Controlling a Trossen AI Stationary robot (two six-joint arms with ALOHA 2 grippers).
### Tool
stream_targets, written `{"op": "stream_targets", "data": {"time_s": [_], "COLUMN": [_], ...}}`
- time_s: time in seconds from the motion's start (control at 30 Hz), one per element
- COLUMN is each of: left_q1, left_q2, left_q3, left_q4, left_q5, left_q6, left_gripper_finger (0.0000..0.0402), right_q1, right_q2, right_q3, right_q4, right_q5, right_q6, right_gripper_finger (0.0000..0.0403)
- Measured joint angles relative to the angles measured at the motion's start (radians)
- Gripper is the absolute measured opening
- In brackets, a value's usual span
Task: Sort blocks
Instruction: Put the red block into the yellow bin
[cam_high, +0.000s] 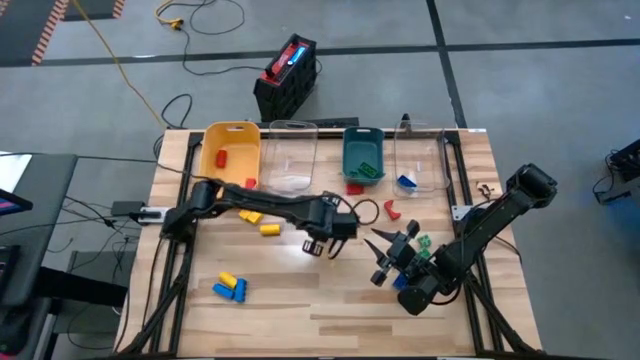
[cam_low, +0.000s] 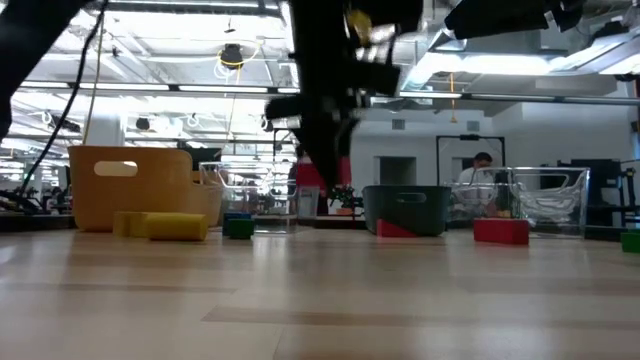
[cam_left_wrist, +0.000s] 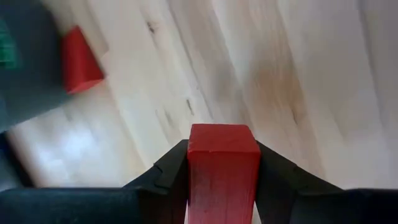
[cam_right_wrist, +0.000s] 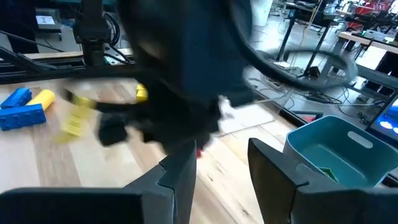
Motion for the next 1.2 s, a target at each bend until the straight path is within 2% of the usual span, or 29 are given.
{"op": "stream_targets", "data": {"time_s": [0.1,0.23,0.4,0.6,0.7,0.8,0.9,0.97,1.07,1.2], "left_q1": [-0.006,-0.006,-0.015,0.017,0.052,0.120,0.217,0.298,0.414,0.508], "left_q2": [-0.062,-0.215,-0.540,-0.962,-1.122,-1.247,-1.333,-1.350,-1.328,-1.244], "left_q3": [-0.038,-0.188,-0.479,-0.840,-0.989,-1.094,-1.160,-1.181,-1.196,-1.223], "left_q4": [0.006,0.025,0.155,0.294,0.343,0.344,0.345,0.344,0.341,0.335], "left_q5": [-0.032,-0.058,-0.121,-0.353,-0.410,-0.421,-0.420,-0.351,-0.221,-0.188], "left_q6": [-0.066,-0.173,-0.283,-0.471,-0.533,-0.581,-0.604,-0.613,-0.639,-0.649], "left_gripper_finger": [0.0125,0.0125,0.0125,0.0125,0.0125,0.0125,0.0126,0.0127,0.0128,0.0137], "right_q1": [-0.001,0.002,0.013,-0.036,-0.064,-0.075,-0.075,-0.071,-0.071,-0.070], "right_q2": [0.000,0.000,0.000,0.000,0.003,0.010,0.013,0.016,0.018,0.018], "right_q3": [0.006,0.048,0.084,0.093,0.093,0.093,0.093,0.086,0.082,0.082], "right_q4": [0.016,0.020,0.019,0.075,0.133,0.151,0.143,0.142,0.137,0.125], "right_q5": [-0.017,-0.062,-0.075,-0.152,-0.226,-0.245,-0.245,-0.245,-0.246,-0.254], "right_q6": [-0.059,-0.121,-0.154,-0.216,-0.290,-0.346,-0.351,-0.361,-0.367,-0.387], "right_gripper_finger": [0.0159,0.0159,0.0159,0.0159,0.0159,0.0159,0.0159,0.0159,0.0159,0.0159]}}
